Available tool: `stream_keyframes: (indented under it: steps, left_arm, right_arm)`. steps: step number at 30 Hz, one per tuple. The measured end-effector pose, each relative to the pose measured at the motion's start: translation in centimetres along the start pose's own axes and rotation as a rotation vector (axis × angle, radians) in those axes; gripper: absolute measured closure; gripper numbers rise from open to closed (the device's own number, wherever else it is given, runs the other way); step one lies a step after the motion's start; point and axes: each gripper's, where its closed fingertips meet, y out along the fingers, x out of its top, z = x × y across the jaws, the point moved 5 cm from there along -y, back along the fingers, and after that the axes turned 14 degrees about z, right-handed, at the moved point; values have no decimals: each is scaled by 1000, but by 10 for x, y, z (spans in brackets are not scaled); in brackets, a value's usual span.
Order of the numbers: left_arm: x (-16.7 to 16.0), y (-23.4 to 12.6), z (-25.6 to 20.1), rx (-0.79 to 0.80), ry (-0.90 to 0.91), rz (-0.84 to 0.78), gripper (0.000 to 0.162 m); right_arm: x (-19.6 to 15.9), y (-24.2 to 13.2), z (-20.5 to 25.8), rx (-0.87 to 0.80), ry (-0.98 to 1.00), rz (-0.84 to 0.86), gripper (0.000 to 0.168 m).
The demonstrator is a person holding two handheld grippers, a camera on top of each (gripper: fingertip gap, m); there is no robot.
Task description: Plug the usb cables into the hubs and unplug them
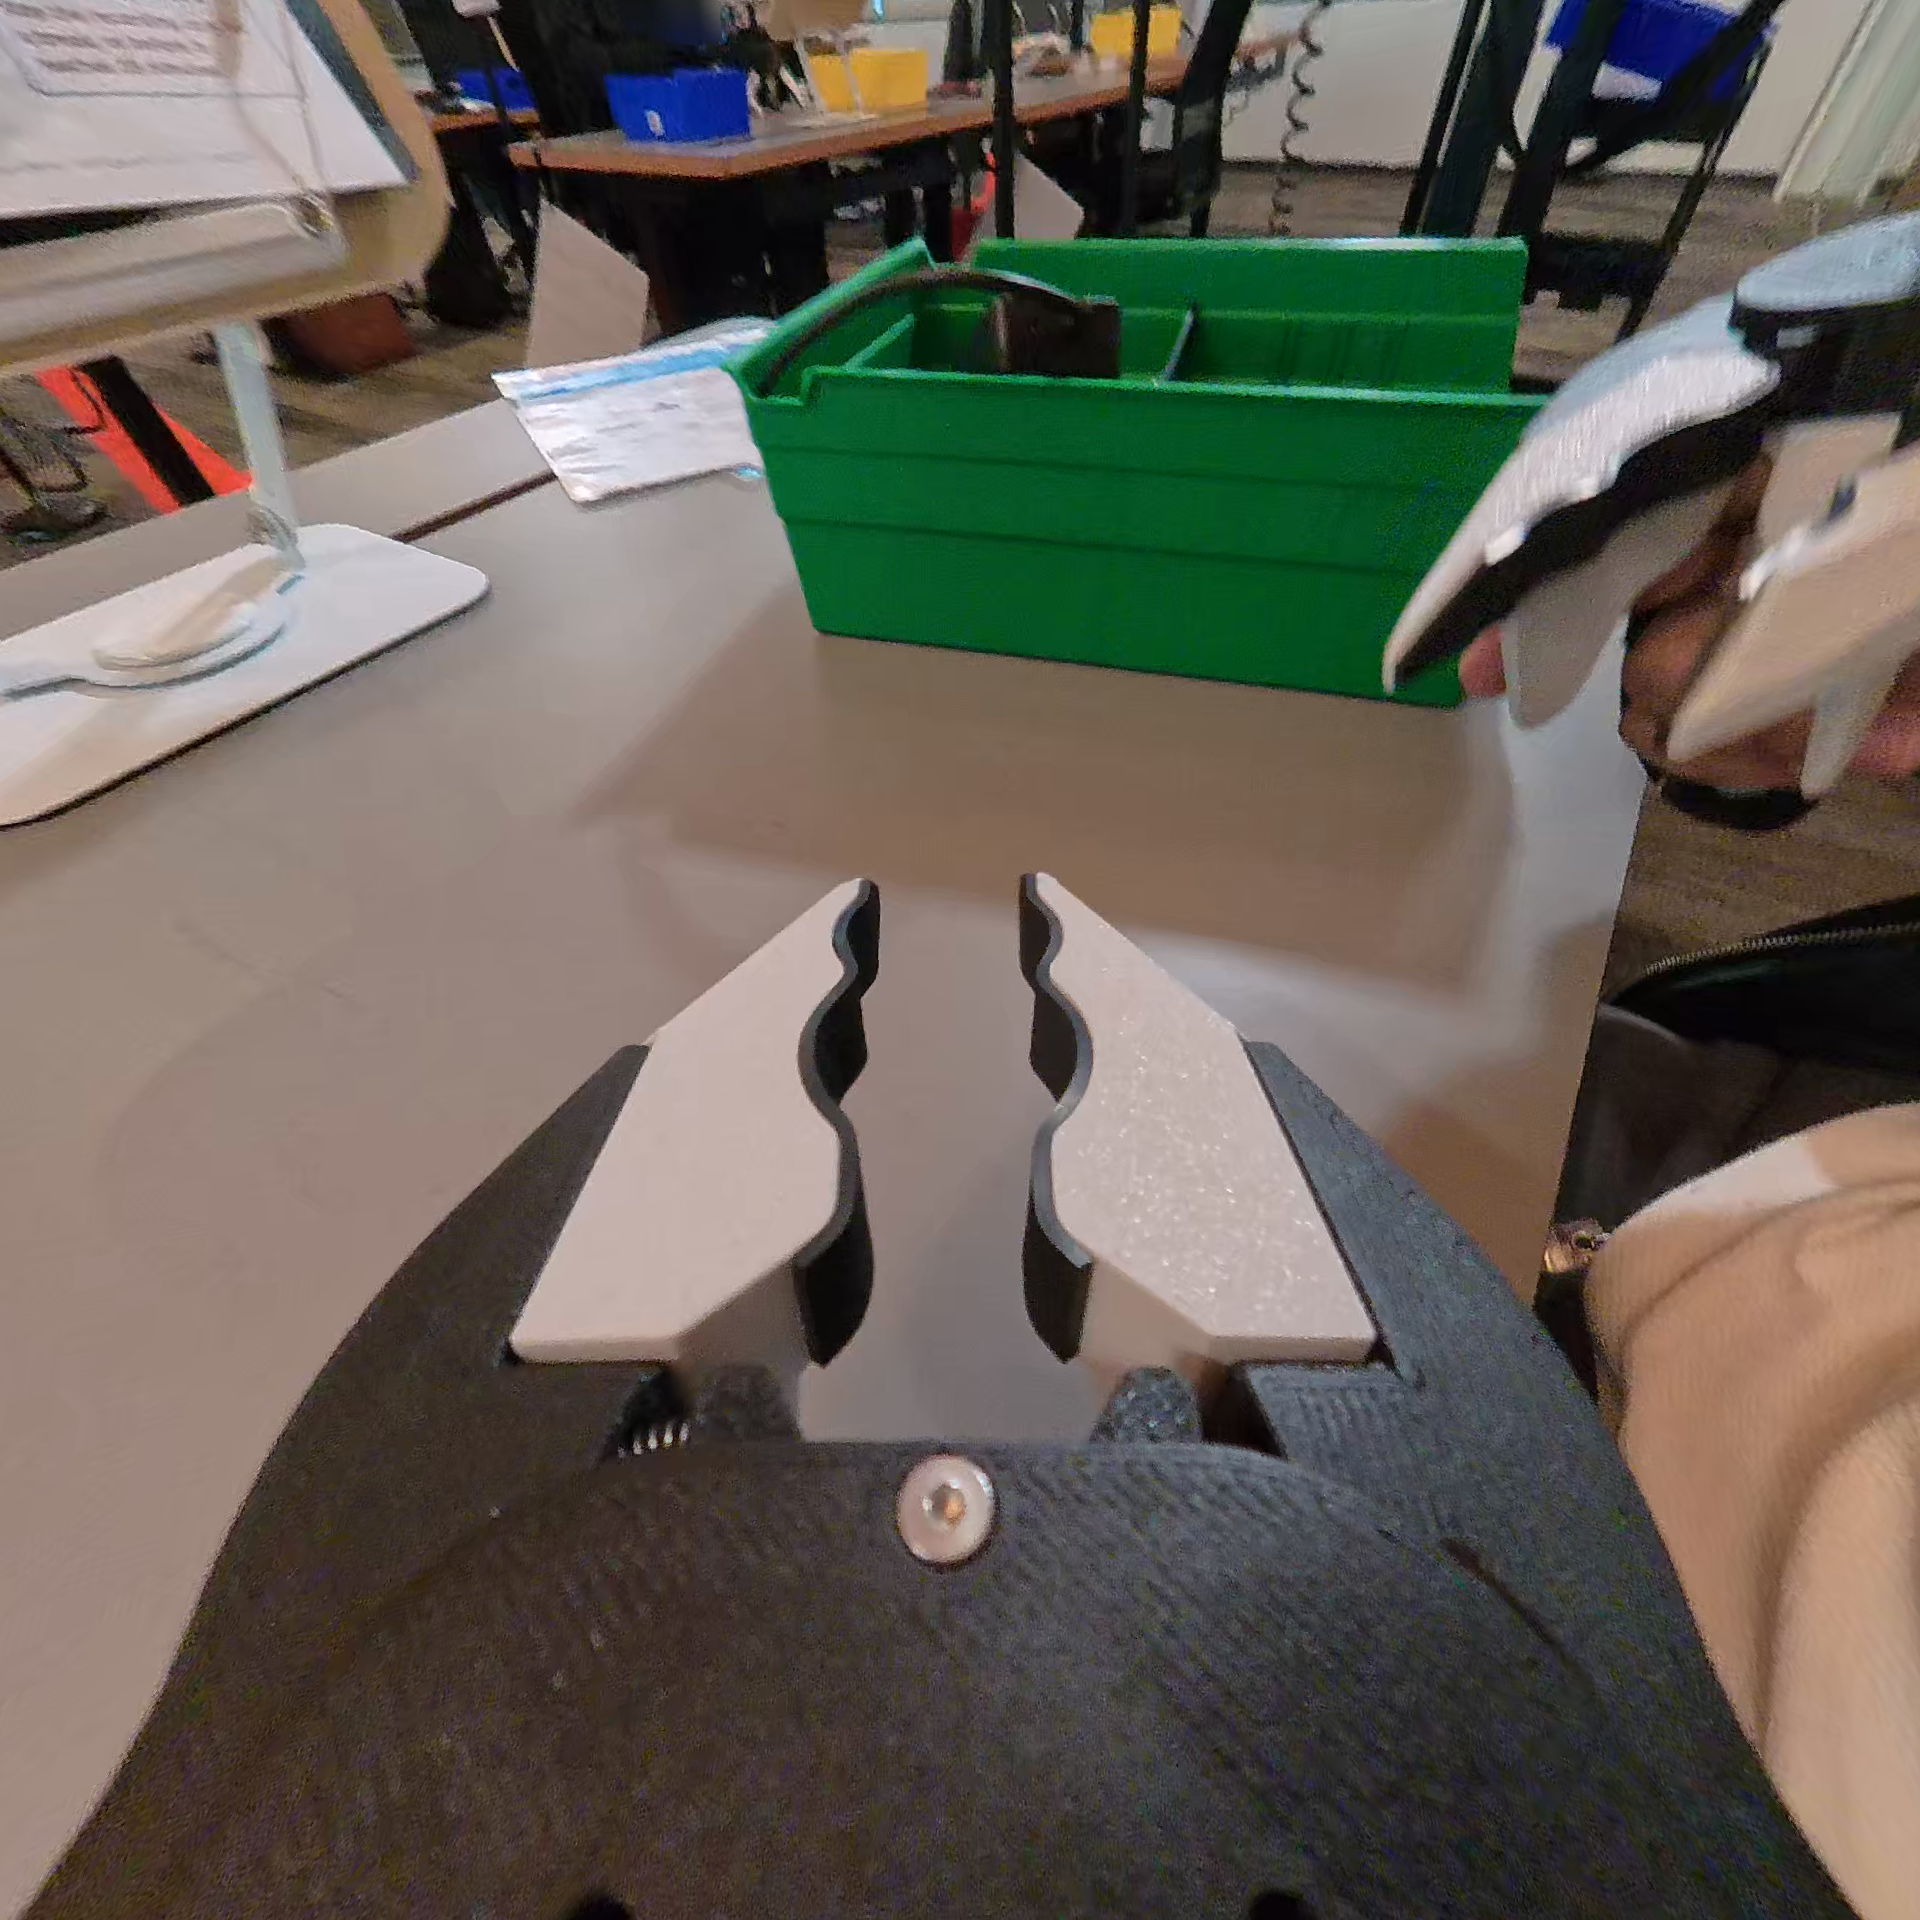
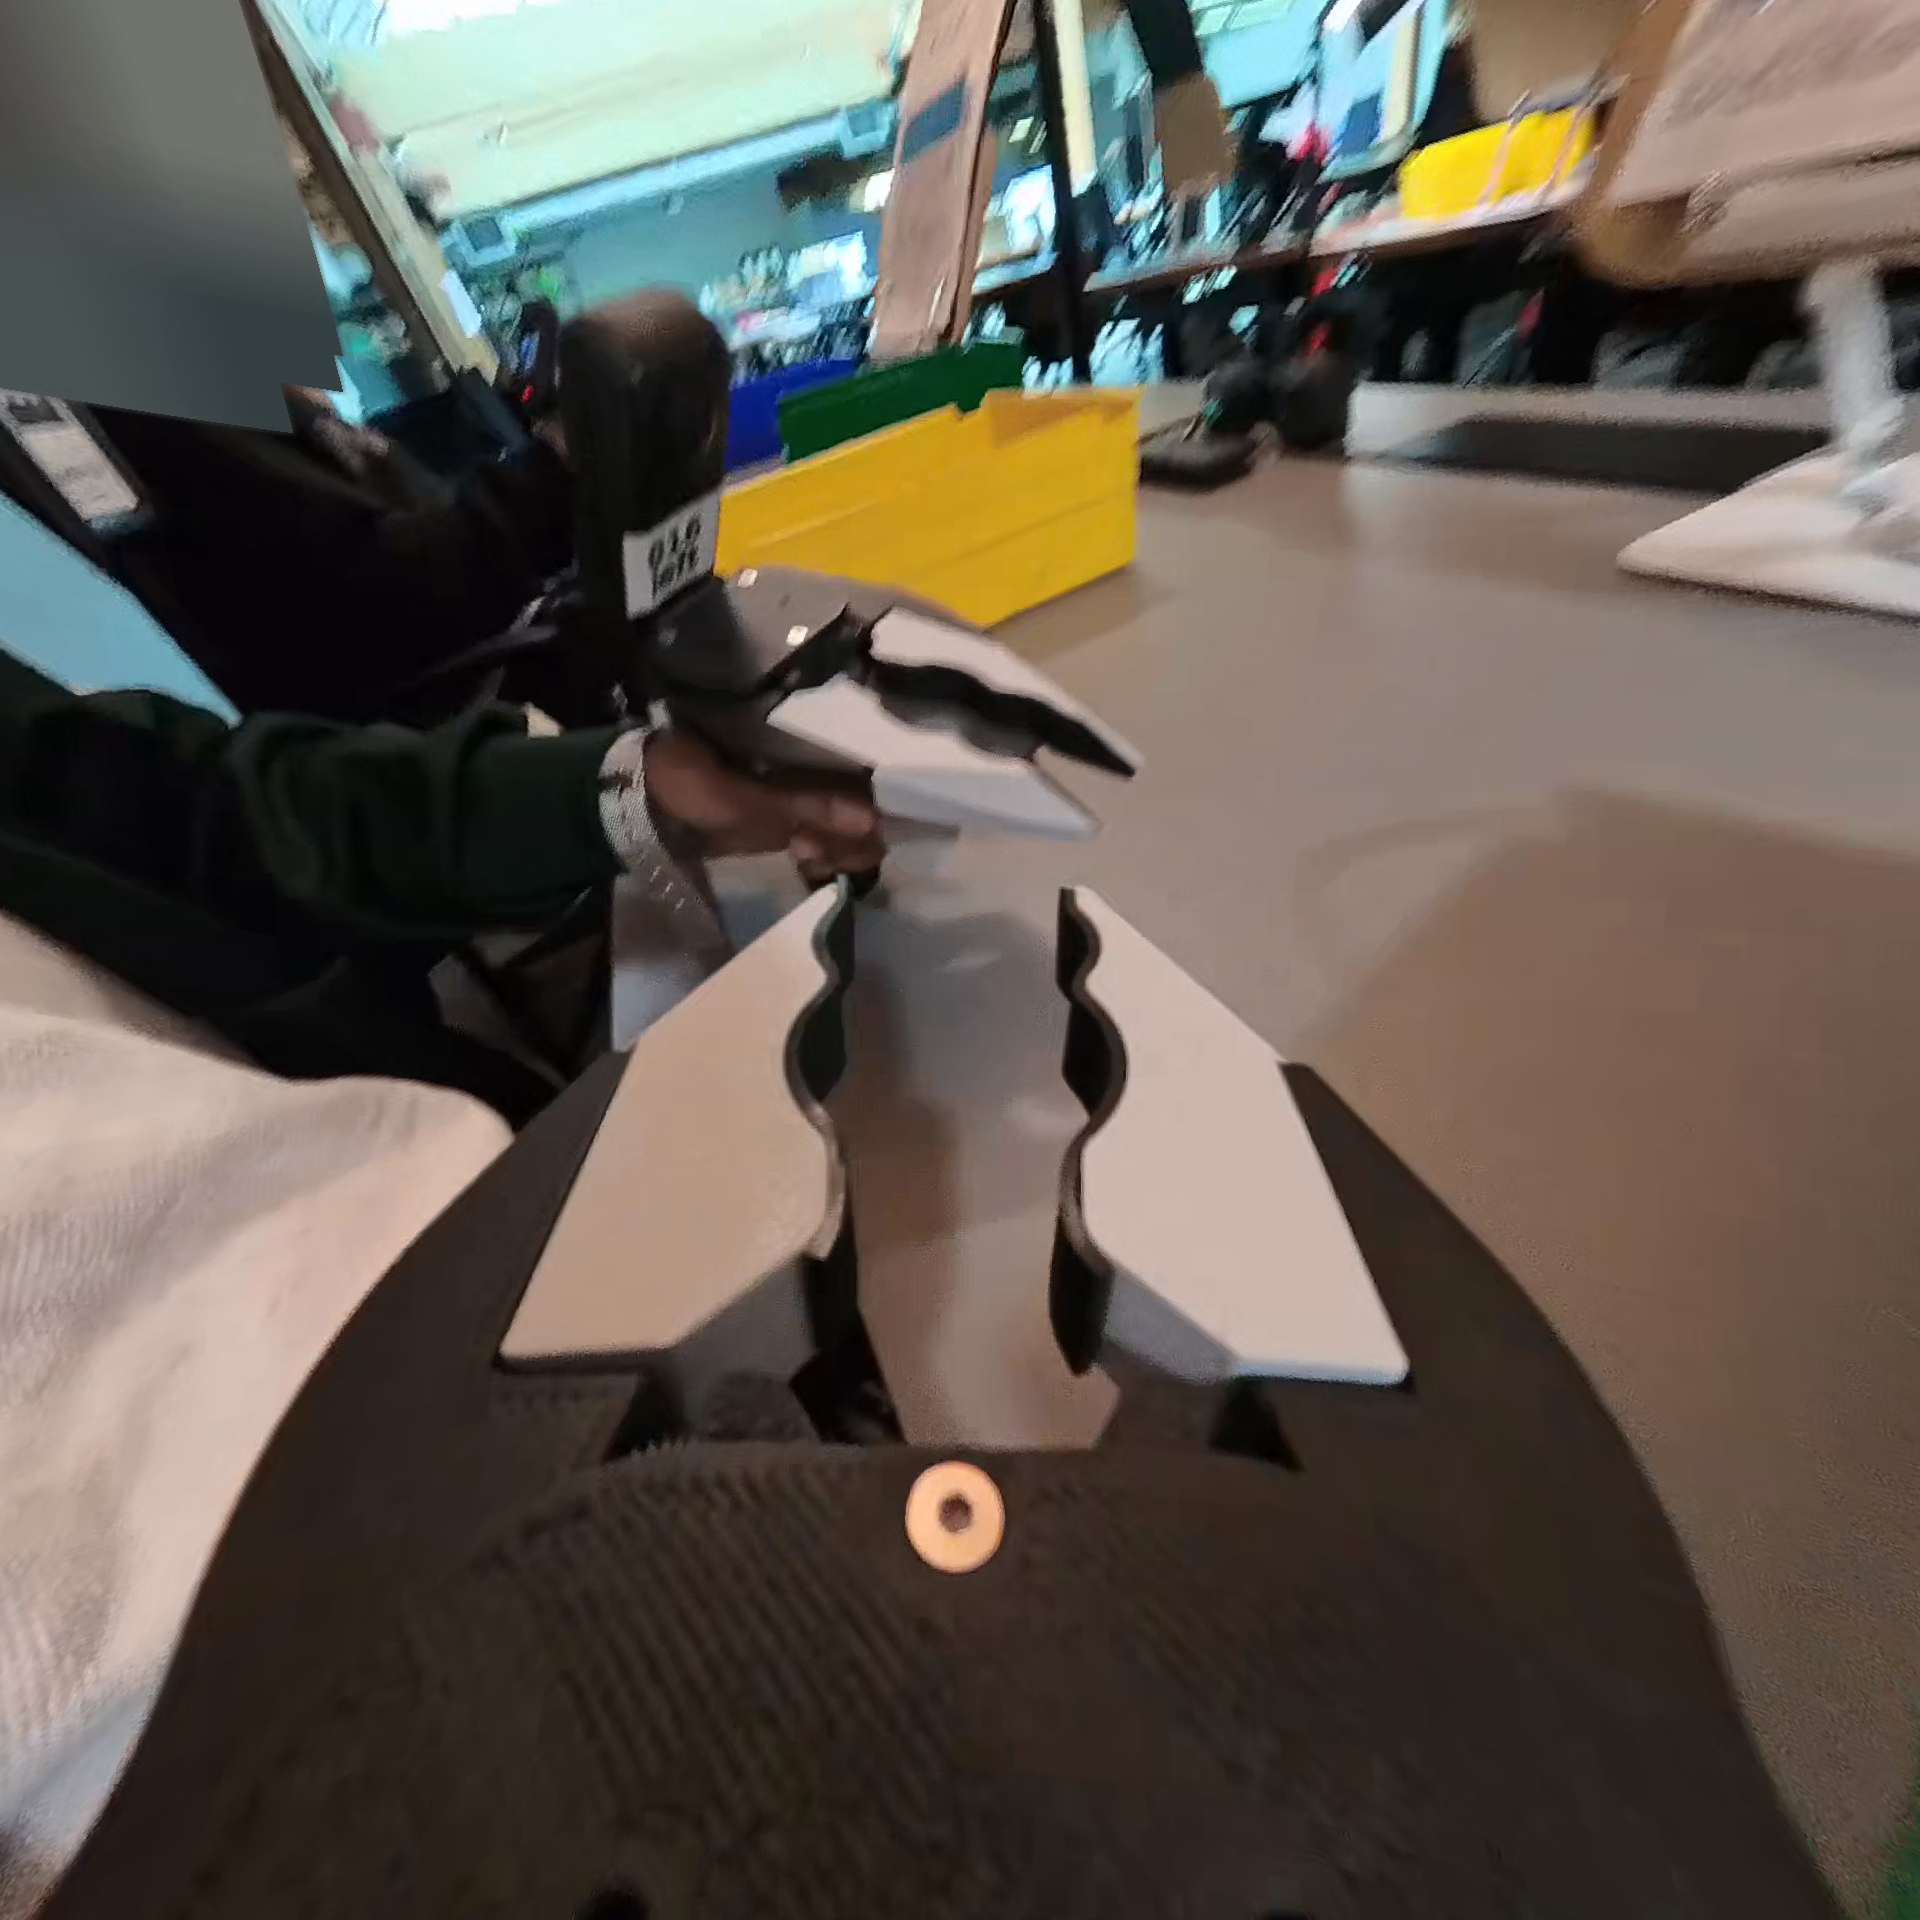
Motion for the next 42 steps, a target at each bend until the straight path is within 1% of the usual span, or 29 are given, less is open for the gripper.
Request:
stream_keyframes:
  steps: [1, 3, 5, 6, 7, 9, 11, 12, 13, 14, 15, 16, 17, 19, 20, 21, 23, 25, 26, 28, 29, 30, 32, 35, 37, 38, 39, 42]
  left_arm:
    - [4, -6, 6, 23, -16, -35, 144]
    - [28, -35, 28, 83, -58, -143, 154]
    - [55, -81, 60, 122, -95, -237, 156]
    - [64, -105, 79, 147, -100, -257, 156]
    - [68, -128, 99, 176, -95, -238, 154]
    - [62, -167, 146, 299, -59, -96, 148]
    - [40, -202, 203, 503, -20, 91, 142]
    - [23, -218, 231, 589, -17, 201, 139]
    - [5, -231, 255, 642, -31, 320, 131]
    - [-16, -242, 275, 662, -51, 436, 129]
    - [-38, -249, 290, 653, -79, 544, 129]
    - [-60, -252, 300, 611, -97, 635, 131]
    - [-80, -252, 305, 560, -107, 710, 129]
    - [-119, -246, 312, 483, -102, 868, 117]
    - [-136, -241, 313, 443, -91, 938, 106]
    - [-149, -235, 314, 414, -90, 983, 93]
    - [-165, -220, 309, 323, -110, 1013, 75]
    - [-173, -207, 303, 250, -100, 1028, 70]
    - [-170, -201, 302, 215, -99, 994, 77]
    - [-168, -194, 304, 206, -100, 975, 76]
    - [-167, -192, 305, 193, -112, 965, 80]
    - [-166, -190, 304, 173, -126, 958, 87]
    - [-165, -189, 311, 208, -109, 955, 114]
    - [-162, -187, 310, 210, -114, 945, 123]
    - [-155, -189, 311, 246, -95, 913, 129]
    - [-147, -191, 312, 261, -84, 873, 162]
    - [-135, -195, 317, 321, -76, 804, 162]
    - [-104, -212, 325, 394, -88, 682, 162]
  right_arm:
    - [-2, 5, 3, 3, -18, 32, 129]
    - [-4, 10, 6, -25, -58, 59, 130]
    - [-6, 12, 8, -32, -78, 67, 130]
    - [-8, 12, 7, -37, -78, 72, 131]
    - [-9, 12, 5, -42, -71, 75, 131]
    - [-9, 12, 2, -26, -34, 68, 132]
    - [-8, 12, -1, 2, 11, 50, 132]
    - [-7, 11, -3, 13, 33, 44, 132]
    - [-8, 12, -5, 20, 52, 43, 132]
    - [-9, 12, -7, 23, 66, 45, 132]
    - [-10, 12, -9, 20, 75, 49, 132]
    - [-10, 12, -11, 15, 80, 52, 132]
    - [-10, 13, -13, 10, 84, 53, 132]
    - [-10, 15, -15, 10, 93, 54, 132]
    - [-10, 16, -16, 14, 99, 56, 132]
    - [-11, 17, -17, 18, 107, 59, 133]
    - [-12, 20, -18, 24, 127, 67, 133]
    - [-13, 22, -19, 26, 141, 72, 133]
    - [-14, 22, -20, 23, 145, 76, 133]
    - [-15, 23, -21, 14, 147, 80, 133]
    - [-14, 23, -22, 11, 148, 78, 133]
    - [-14, 22, -22, 11, 150, 75, 133]
    - [-13, 22, -23, 17, 159, 70, 133]
    - [-14, 21, -24, 26, 172, 64, 133]
    - [-13, 20, -24, 28, 176, 56, 134]
    - [-12, 19, -25, 30, 179, 51, 134]
    - [-12, 19, -25, 33, 184, 45, 134]
    - [-11, 17, -26, 47, 208, 26, 134]
